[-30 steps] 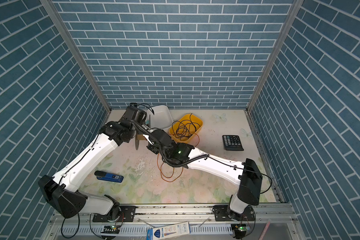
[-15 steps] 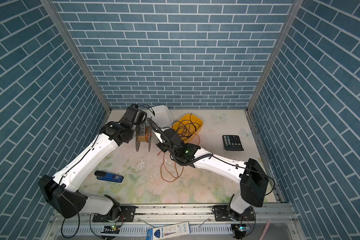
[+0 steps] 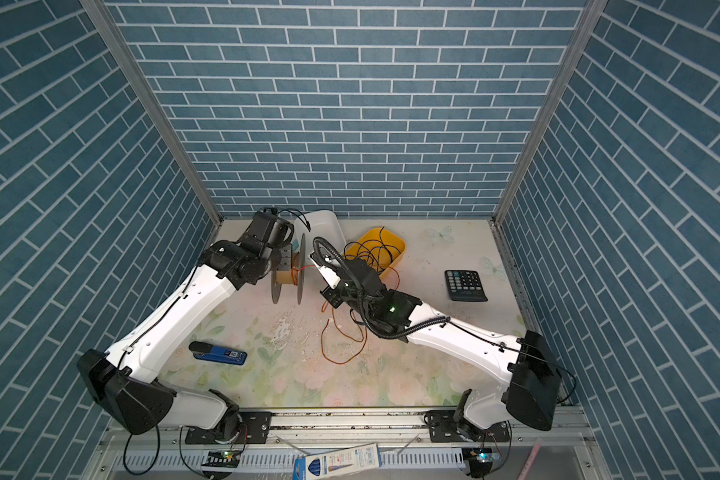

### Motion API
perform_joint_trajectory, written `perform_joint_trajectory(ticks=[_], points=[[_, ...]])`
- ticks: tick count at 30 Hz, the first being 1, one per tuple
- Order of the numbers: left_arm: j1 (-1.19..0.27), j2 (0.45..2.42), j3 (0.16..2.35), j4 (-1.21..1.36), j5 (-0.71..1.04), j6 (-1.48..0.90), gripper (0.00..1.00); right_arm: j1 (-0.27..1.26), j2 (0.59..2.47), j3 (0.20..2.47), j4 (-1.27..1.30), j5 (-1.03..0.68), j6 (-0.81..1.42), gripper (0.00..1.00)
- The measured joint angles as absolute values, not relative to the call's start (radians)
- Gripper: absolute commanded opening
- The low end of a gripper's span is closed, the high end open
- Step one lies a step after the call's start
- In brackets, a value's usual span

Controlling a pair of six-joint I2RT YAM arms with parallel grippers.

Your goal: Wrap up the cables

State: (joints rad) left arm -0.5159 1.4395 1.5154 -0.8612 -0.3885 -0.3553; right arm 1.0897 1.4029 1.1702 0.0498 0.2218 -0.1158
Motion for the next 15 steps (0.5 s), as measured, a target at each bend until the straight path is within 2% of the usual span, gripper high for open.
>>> perform_joint_trajectory(ticks=[6, 15], points=[[-0.516, 1.502, 1.549, -0.879, -0.368, -0.355, 0.00, 1.153, 1.394, 1.172, 0.023, 0.210, -0.173, 0.00], [-0.523, 1.527, 1.550, -0.914, -0.360, -0.355, 0.00, 1.149, 1.475, 1.282, -0.020, 0.267, -0.192, 0.00]])
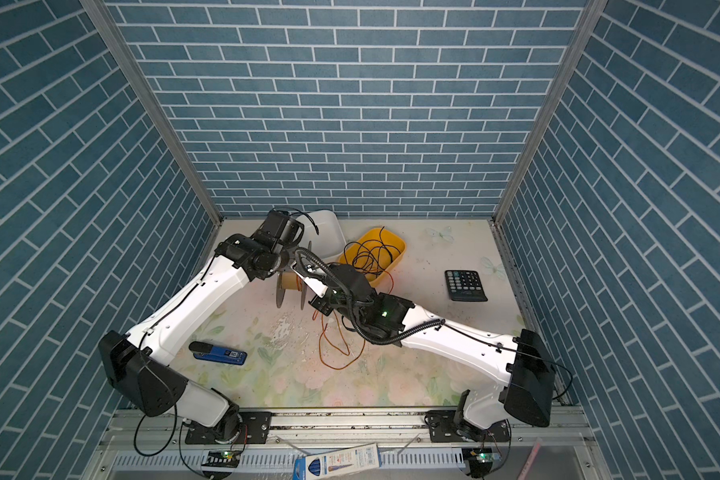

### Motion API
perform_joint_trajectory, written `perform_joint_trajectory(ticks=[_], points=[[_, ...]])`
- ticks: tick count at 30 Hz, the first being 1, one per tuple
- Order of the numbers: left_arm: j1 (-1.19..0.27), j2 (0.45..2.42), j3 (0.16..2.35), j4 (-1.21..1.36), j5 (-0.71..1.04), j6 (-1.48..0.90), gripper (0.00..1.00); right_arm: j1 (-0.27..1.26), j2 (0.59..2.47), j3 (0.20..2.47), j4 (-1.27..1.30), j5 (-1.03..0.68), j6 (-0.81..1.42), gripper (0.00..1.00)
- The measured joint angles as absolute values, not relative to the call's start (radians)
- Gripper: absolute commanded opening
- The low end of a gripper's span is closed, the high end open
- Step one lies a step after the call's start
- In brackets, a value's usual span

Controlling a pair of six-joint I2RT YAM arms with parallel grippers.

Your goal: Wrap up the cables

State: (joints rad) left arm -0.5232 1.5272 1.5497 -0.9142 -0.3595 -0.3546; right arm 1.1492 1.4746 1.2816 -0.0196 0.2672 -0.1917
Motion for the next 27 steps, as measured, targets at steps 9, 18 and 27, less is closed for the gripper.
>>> perform_joint_trajectory(ticks=[9, 18, 27], points=[[-0.538, 1.524, 1.542, -0.912, -0.381, -0.347, 0.00, 1.089, 1.562, 1.414, -0.107, 0.295, -0.160, 0.00], [-0.551, 1.451, 1.489, -0.890, -0.338, -0.289, 0.00, 0.959, 1.621, 1.435, -0.169, 0.204, -0.058, 0.01], [-0.553, 1.411, 1.490, -0.883, -0.180, -0.202, 0.00, 0.862, 1.678, 1.482, -0.210, 0.076, -0.022, 0.04]])
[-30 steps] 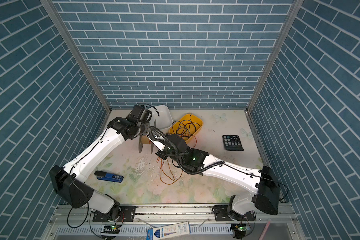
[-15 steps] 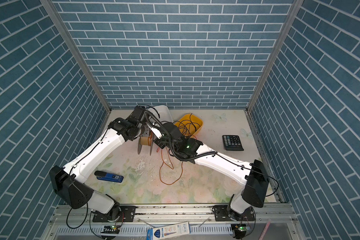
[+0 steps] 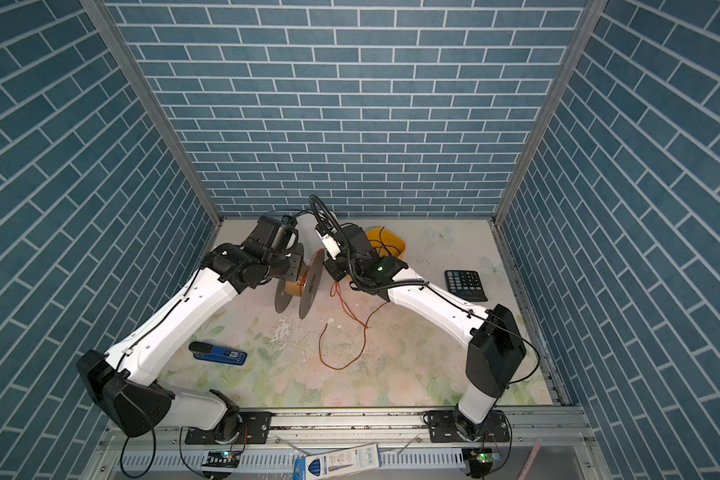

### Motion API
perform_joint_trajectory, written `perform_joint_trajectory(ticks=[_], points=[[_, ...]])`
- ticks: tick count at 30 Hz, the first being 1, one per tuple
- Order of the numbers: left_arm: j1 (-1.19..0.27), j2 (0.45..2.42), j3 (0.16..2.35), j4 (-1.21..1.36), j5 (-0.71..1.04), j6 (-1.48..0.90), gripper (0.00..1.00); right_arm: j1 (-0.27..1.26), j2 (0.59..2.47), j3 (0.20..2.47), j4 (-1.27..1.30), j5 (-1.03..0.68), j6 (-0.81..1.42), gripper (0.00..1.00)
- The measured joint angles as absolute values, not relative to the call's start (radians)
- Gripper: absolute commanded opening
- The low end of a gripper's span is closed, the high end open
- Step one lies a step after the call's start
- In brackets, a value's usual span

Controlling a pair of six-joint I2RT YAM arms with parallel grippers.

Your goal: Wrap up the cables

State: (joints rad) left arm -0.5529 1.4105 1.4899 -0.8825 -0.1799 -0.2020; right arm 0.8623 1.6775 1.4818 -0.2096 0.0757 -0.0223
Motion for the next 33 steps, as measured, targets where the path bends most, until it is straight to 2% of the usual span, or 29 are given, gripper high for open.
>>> perform_joint_trajectory(ticks=[5, 12, 14, 18, 22, 28, 33], points=[[-0.553, 1.389, 1.510, -0.889, -0.093, -0.167, 0.00, 0.801, 1.678, 1.482, -0.211, -0.061, 0.002, 0.00], [-0.511, 1.386, 1.602, -0.982, 0.016, -0.131, 0.00, 0.728, 1.696, 1.482, -0.208, -0.297, 0.006, 0.08], [-0.495, 1.386, 1.634, -1.018, 0.044, -0.122, 0.00, 0.726, 1.702, 1.480, -0.202, -0.330, 0.013, 0.13], [-0.447, 1.385, 1.728, -1.057, 0.136, -0.121, 0.00, 0.693, 1.705, 1.431, -0.201, -0.367, 0.066, 0.30], [-0.413, 1.384, 1.814, -1.080, 0.194, -0.121, 0.00, 0.659, 1.700, 1.337, -0.183, -0.403, 0.100, 0.41], [-0.388, 1.396, 1.899, -1.117, 0.257, -0.130, 0.00, 0.661, 1.598, 1.194, -0.163, -0.413, 0.128, 0.68], [-0.368, 1.428, 1.963, -1.142, 0.268, -0.161, 0.00, 0.661, 1.414, 1.069, -0.103, -0.372, 0.138, 0.73]])
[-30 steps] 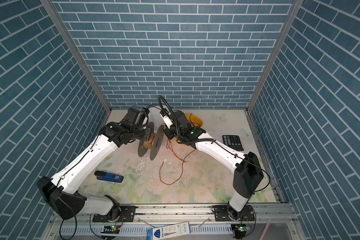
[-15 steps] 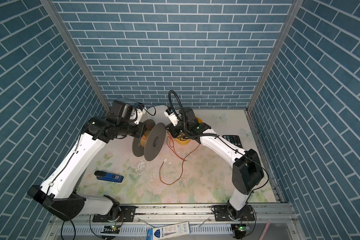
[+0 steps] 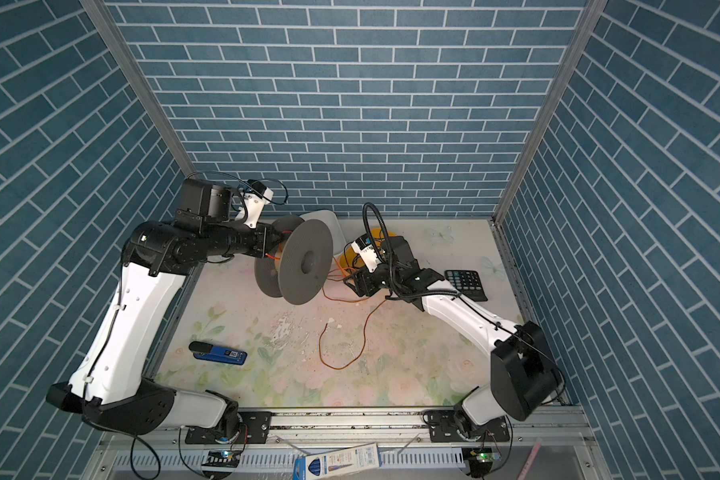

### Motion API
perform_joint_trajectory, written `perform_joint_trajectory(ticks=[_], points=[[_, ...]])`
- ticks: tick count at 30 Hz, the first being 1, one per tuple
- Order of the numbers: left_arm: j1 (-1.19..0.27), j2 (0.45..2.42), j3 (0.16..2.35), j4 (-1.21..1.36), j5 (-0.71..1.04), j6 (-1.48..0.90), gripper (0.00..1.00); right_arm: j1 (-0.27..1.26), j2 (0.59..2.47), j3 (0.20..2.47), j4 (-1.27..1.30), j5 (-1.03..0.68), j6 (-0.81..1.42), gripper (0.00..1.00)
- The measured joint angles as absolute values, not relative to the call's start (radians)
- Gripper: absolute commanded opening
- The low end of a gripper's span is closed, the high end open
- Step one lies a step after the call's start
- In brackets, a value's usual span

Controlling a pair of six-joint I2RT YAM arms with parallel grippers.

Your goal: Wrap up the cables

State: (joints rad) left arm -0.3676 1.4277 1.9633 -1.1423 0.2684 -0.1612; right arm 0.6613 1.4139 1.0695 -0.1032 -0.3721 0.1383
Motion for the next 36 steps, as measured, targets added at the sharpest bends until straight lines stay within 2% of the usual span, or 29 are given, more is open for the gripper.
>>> perform_joint_trajectory(ticks=[4, 11, 15, 20, 28, 32, 36], points=[[-0.365, 1.448, 2.015, -1.155, 0.281, -0.186, 0.00, 0.661, 1.309, 0.965, -0.029, -0.323, 0.156, 0.72], [-0.365, 1.458, 2.092, -1.162, 0.278, -0.229, 0.00, 0.667, 1.223, 0.810, 0.092, -0.278, 0.220, 0.59], [-0.365, 1.458, 2.095, -1.161, 0.259, -0.260, 0.00, 0.706, 1.198, 0.728, 0.210, -0.262, 0.258, 0.58], [-0.365, 1.458, 2.096, -1.157, 0.245, -0.293, 0.00, 0.759, 1.246, 0.723, 0.299, -0.253, 0.266, 0.61], [-0.365, 1.449, 2.081, -1.114, 0.229, -0.338, 0.00, 0.882, 1.456, 0.752, 0.477, -0.203, 0.262, 0.65], [-0.365, 1.439, 2.064, -1.108, 0.226, -0.350, 0.00, 0.916, 1.552, 0.801, 0.563, -0.163, 0.262, 0.63], [-0.365, 1.424, 2.058, -1.105, 0.216, -0.352, 0.00, 0.908, 1.562, 0.802, 0.670, -0.095, 0.274, 0.58]])
